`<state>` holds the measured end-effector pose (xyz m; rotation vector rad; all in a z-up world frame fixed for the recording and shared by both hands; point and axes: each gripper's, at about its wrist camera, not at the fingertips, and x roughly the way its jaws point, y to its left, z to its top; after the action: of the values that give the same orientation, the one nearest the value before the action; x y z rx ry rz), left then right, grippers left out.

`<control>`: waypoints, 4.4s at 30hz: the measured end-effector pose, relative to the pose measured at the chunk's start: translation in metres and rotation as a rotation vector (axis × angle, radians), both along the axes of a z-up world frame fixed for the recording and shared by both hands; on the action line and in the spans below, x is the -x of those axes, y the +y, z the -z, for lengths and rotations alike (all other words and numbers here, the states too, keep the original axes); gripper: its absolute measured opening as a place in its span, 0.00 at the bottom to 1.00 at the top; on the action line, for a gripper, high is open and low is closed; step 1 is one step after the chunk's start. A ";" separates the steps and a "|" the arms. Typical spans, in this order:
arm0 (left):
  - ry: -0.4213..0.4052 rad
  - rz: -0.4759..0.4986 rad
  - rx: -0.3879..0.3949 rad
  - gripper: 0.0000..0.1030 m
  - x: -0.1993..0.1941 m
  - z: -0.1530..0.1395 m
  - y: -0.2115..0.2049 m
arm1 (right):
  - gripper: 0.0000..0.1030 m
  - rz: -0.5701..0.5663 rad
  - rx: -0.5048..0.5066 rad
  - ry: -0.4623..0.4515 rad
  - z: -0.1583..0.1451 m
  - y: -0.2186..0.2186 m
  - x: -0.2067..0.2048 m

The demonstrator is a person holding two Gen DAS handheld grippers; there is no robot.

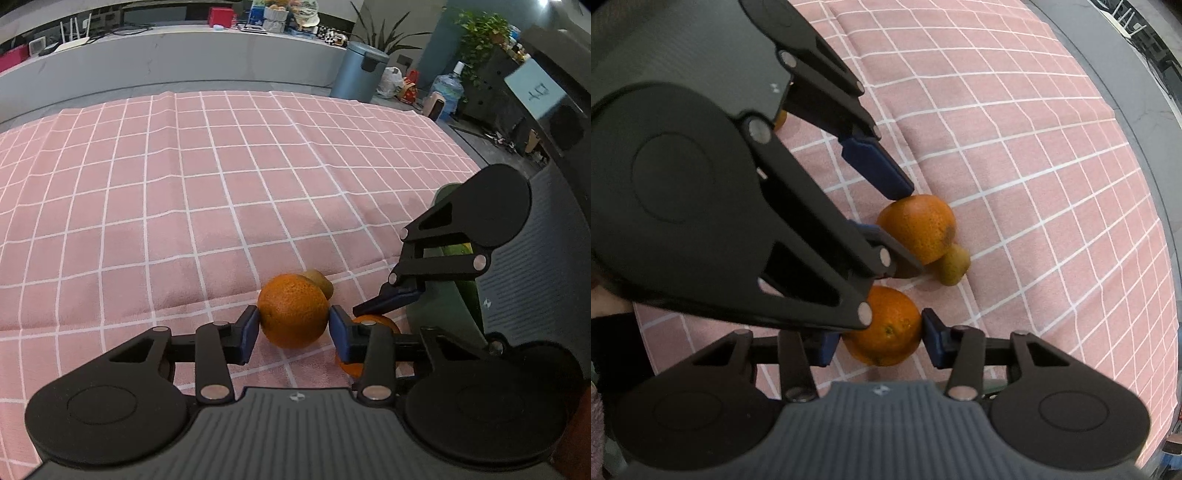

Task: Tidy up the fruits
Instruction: 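Carry both oranges to the colander and release them inside, then move both grippers away from the colander toward the small fruits on the cloth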

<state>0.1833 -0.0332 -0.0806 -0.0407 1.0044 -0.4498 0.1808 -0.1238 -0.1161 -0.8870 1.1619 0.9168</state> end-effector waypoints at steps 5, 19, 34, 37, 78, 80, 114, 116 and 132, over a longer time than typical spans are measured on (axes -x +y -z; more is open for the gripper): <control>-0.019 -0.032 -0.029 0.43 0.008 -0.006 0.001 | 0.40 0.025 -0.006 -0.042 -0.004 -0.001 0.006; -0.067 -0.163 -0.024 0.43 0.045 -0.059 0.024 | 0.40 0.078 -0.131 -0.123 -0.052 -0.009 0.036; -0.098 -0.060 0.027 0.43 0.059 -0.104 -0.018 | 0.41 0.239 -0.210 -0.179 -0.105 -0.091 0.053; -0.098 -0.024 0.037 0.43 0.056 -0.105 -0.034 | 0.41 0.282 -0.196 -0.183 -0.109 -0.110 0.052; -0.002 0.411 -0.262 0.46 0.048 -0.024 -0.192 | 0.42 0.182 -0.002 -0.134 -0.046 -0.186 0.031; -0.014 0.401 -0.256 0.47 0.048 -0.026 -0.188 | 0.47 0.188 0.003 -0.140 -0.047 -0.185 0.029; -0.171 0.120 -0.196 0.52 0.107 -0.105 -0.070 | 0.69 0.445 -0.291 -0.352 -0.128 -0.130 0.105; -0.174 0.102 -0.188 0.52 0.112 -0.107 -0.058 | 0.69 0.475 -0.333 -0.369 -0.130 -0.123 0.115; -0.164 -0.113 -0.132 0.53 0.125 -0.093 0.032 | 0.56 0.654 -0.578 -0.471 -0.106 -0.062 0.177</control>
<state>0.0585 -0.0011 0.0128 0.0574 0.8639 -0.2782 0.0043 -0.1856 -0.0099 -0.1927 0.6436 0.4204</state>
